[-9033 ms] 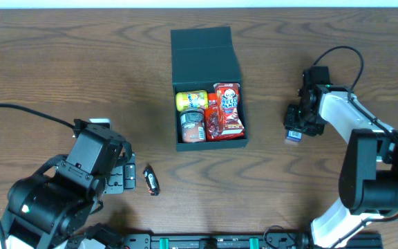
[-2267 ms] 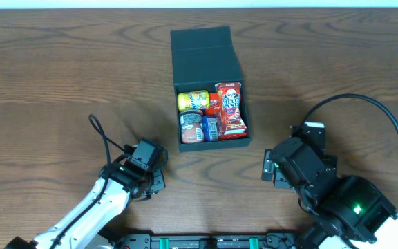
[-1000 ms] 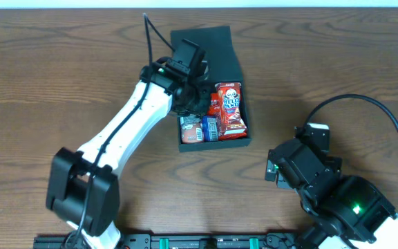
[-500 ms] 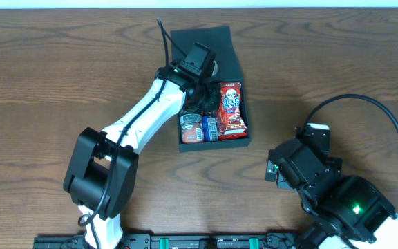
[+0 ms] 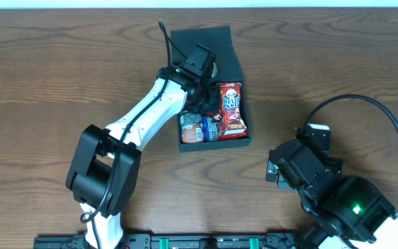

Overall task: Pack container
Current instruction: 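Open the left gripper and raise it out of the box, then move the left gripper to the box lid's back edge and grasp it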

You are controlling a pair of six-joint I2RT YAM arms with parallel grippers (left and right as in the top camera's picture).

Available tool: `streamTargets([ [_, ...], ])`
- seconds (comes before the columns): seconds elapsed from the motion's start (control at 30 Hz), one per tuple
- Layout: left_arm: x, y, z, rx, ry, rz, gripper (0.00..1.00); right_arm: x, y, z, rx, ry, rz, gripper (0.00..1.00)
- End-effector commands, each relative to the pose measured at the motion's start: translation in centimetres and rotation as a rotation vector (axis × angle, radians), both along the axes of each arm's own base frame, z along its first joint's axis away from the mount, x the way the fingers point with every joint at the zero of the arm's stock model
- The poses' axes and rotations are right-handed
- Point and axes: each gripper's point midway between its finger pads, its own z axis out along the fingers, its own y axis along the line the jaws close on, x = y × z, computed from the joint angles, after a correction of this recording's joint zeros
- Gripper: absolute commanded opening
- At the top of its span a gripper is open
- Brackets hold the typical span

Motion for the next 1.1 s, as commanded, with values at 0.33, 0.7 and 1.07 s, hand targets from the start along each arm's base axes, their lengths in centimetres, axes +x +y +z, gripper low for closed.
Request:
streamTargets([
  [0.33,2.6,11.7,17.2,-0.021,-0.321,0.180,0.95,0.1,-0.2,0.2,0.001,-0.018,-0.025,0.99],
  [0.7,8.8,15.4,8.3,-0.325,-0.073,0.215,0.95,0.6,0.0,0.5,0.011,-0.047,-0.031,0.99],
  [1.07,11.1,11.8,0.0,-0.510,0.097,0.196,0.95,0.6,0.0,0.5,0.011,-0.047,-0.031,0.99],
])
